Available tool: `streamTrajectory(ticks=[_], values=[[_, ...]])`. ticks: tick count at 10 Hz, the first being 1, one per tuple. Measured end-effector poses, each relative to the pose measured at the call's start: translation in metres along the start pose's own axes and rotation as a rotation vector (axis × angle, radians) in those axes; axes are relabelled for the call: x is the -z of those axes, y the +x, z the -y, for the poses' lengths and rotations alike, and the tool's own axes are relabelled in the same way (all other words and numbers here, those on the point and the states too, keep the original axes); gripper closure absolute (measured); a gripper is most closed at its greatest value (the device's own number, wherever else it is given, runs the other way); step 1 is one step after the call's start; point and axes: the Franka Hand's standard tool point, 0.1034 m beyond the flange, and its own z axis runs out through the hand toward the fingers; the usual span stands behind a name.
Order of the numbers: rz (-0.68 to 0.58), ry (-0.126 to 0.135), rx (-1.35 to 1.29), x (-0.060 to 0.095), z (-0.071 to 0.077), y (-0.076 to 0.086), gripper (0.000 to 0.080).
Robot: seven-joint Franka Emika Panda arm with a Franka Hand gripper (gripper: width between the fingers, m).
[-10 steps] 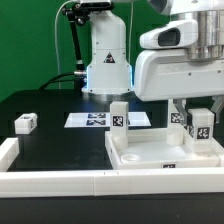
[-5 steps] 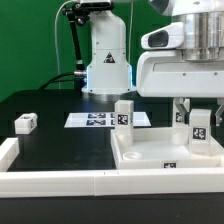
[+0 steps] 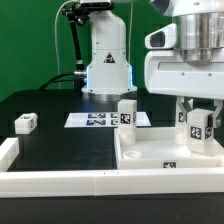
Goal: Assemble square table
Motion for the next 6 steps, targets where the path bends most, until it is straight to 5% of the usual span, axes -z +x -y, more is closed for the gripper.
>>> streamTrajectory(ticks=[6], values=[[0.020,0.009,-0.231,-0.0005,0.0015,-0.0035,0.0508]])
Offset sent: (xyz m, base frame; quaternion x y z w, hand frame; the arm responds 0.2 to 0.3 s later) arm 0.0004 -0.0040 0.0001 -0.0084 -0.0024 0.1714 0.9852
